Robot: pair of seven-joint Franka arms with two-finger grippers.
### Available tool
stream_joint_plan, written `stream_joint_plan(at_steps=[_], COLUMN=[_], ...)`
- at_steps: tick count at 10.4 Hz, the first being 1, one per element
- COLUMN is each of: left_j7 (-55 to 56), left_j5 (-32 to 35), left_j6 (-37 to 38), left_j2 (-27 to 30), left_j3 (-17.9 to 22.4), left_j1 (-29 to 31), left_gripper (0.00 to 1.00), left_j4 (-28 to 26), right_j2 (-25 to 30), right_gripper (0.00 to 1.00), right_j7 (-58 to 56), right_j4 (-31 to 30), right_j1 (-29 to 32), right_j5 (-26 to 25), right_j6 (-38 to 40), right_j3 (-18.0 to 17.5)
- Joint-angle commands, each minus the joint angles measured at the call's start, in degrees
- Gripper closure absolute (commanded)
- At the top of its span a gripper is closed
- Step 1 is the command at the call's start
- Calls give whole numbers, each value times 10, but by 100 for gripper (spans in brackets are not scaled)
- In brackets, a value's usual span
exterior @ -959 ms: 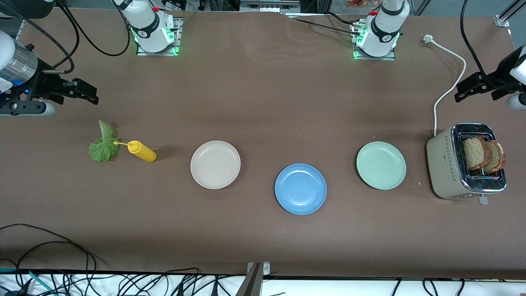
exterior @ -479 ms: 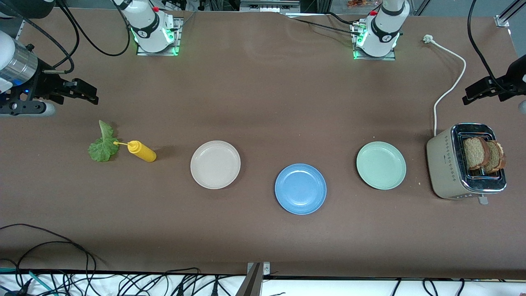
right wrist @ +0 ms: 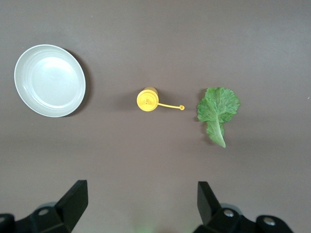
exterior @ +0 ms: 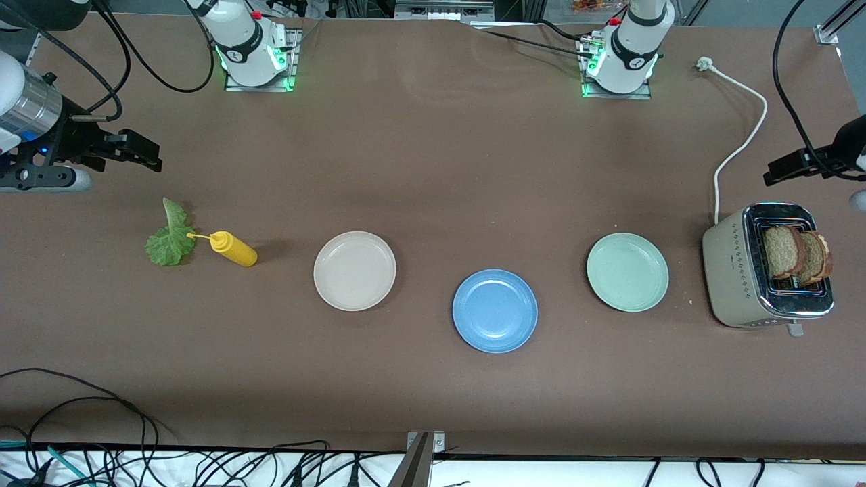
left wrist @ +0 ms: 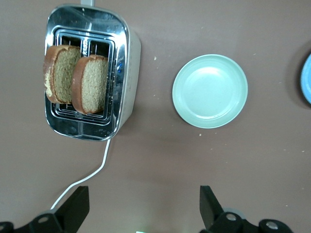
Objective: Make sandwich in blue plate with both arms
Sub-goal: 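Move the left gripper over the toaster toward the bread slices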
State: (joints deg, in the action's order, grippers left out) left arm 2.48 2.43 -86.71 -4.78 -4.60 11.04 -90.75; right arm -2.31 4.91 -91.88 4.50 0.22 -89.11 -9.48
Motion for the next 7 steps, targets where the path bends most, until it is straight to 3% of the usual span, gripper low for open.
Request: stream_joint_plan(at_steps=[1, 3, 7], left_j7=[-24, -30, -81], left_j5=[34, 64, 31], left_j6=[6, 5, -19], left_j2=[-37, -68, -107], left_j3=[-3, -1, -2], left_j1=[10, 22, 66], left_gripper=[0, 0, 0], left_j4=[18, 18, 22], right_j2=[-8, -8, -8], right_gripper=[0, 0, 0], right_j7=[1, 1, 1], right_j4=[20, 20, 18], right_j1=[0, 0, 0], right_j5=[-1, -1, -1], right_j6=[16, 16, 16], right_j3=[-1, -1, -1])
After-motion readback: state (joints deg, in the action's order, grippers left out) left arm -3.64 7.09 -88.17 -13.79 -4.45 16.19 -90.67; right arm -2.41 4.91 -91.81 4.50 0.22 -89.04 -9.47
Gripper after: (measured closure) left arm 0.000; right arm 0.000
